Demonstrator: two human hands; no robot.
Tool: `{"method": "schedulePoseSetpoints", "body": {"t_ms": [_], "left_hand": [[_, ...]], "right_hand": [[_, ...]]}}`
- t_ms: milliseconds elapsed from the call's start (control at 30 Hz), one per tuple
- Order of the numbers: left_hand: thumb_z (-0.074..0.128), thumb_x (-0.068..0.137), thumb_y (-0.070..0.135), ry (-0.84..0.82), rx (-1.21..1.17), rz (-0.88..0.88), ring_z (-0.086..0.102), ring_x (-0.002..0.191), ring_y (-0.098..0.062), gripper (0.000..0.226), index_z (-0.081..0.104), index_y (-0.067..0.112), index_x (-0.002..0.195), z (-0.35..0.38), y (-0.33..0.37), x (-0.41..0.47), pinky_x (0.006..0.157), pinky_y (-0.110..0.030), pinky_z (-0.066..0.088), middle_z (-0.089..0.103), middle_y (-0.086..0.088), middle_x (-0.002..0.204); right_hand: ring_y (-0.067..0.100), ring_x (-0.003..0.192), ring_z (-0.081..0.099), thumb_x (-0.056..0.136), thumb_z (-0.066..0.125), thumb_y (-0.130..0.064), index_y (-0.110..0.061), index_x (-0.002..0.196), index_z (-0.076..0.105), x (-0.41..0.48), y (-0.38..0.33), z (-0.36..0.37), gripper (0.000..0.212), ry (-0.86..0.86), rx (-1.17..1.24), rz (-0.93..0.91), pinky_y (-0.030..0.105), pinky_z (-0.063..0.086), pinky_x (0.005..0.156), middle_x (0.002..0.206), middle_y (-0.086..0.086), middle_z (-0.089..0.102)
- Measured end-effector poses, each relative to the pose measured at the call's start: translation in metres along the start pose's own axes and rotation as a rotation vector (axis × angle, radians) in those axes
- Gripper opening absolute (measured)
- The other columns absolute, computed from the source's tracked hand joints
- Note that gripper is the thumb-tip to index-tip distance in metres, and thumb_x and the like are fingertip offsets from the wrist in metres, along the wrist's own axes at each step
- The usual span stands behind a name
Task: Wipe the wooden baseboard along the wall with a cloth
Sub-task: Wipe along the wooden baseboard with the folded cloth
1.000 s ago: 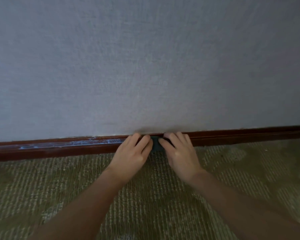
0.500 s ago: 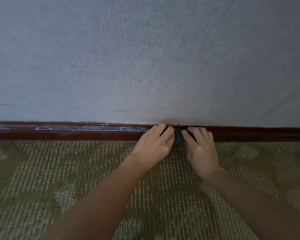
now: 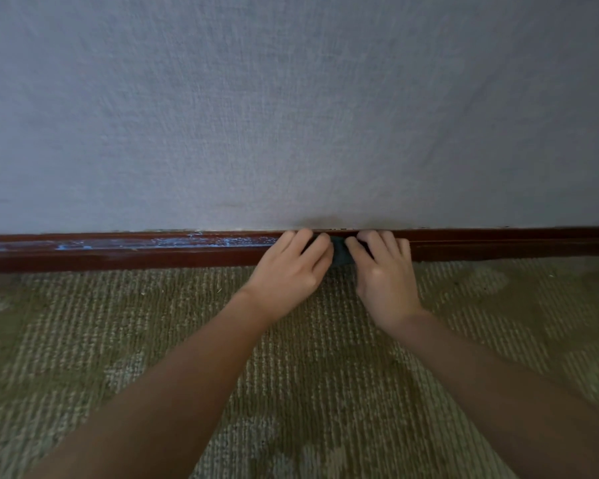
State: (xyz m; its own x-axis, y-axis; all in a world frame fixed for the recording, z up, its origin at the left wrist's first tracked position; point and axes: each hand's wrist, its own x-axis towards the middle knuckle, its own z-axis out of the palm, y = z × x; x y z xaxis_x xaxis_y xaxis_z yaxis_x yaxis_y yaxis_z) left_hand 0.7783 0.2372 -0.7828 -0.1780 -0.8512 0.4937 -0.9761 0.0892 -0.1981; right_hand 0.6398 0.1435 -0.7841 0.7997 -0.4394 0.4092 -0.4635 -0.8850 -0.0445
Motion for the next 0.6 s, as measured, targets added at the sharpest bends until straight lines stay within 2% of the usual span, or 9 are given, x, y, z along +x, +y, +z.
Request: {"method": "schedulePoseSetpoints", "body": {"t_ms": [133, 233, 300, 433, 600], "left_hand": [[0.046, 0.084, 0.003, 0.011, 0.046, -0.030, 0.046, 0.084, -0.027, 0.028, 0.070, -0.001, 0.096, -0.001, -0.009, -0.015, 0.065, -0.035, 0.045, 0.068, -0.015, 0.092], [0.044, 0.085, 0.002, 0.007, 0.051, -0.054, 0.052, 0.083, -0.030, 0.029, 0.071, -0.002, 0.096, -0.007, -0.016, -0.025, 0.068, -0.038, 0.043, 0.068, -0.017, 0.091], [0.044, 0.084, 0.003, 0.002, 0.056, -0.073, 0.059, 0.080, -0.030, 0.030, 0.072, -0.001, 0.094, -0.012, -0.016, -0.027, 0.067, -0.038, 0.044, 0.068, -0.017, 0.090], [0.044, 0.084, 0.003, 0.020, 0.019, -0.113, 0.042, 0.086, -0.028, 0.029, 0.071, -0.002, 0.096, -0.014, -0.013, -0.021, 0.070, -0.035, 0.033, 0.067, -0.017, 0.090], [0.046, 0.083, 0.003, -0.002, 0.004, -0.099, 0.039, 0.083, -0.028, 0.028, 0.069, -0.003, 0.097, -0.014, -0.022, -0.025, 0.069, -0.036, 0.034, 0.066, -0.019, 0.090]], "right_hand": [[0.033, 0.081, 0.061, 0.057, 0.075, 0.012, 0.006, 0.100, 0.067, 0.007, -0.011, 0.000, 0.044, -0.029, -0.002, -0.041, 0.037, 0.032, 0.066, 0.091, 0.018, 0.063], [0.033, 0.081, 0.061, 0.055, 0.076, 0.010, 0.006, 0.099, 0.067, 0.015, -0.020, -0.003, 0.045, -0.066, 0.016, -0.092, 0.037, 0.031, 0.069, 0.091, 0.018, 0.063], [0.032, 0.082, 0.061, 0.052, 0.078, 0.008, 0.005, 0.099, 0.068, 0.016, -0.022, -0.007, 0.048, -0.076, 0.008, -0.105, 0.036, 0.033, 0.070, 0.090, 0.018, 0.063], [0.032, 0.081, 0.061, 0.055, 0.077, 0.008, 0.003, 0.098, 0.068, 0.013, -0.019, -0.010, 0.045, -0.046, -0.005, -0.077, 0.036, 0.032, 0.070, 0.090, 0.018, 0.062], [0.033, 0.080, 0.061, 0.062, 0.075, 0.009, 0.002, 0.098, 0.069, 0.012, -0.027, 0.001, 0.037, 0.013, 0.041, -0.027, 0.038, 0.042, 0.067, 0.088, 0.019, 0.062]]}}
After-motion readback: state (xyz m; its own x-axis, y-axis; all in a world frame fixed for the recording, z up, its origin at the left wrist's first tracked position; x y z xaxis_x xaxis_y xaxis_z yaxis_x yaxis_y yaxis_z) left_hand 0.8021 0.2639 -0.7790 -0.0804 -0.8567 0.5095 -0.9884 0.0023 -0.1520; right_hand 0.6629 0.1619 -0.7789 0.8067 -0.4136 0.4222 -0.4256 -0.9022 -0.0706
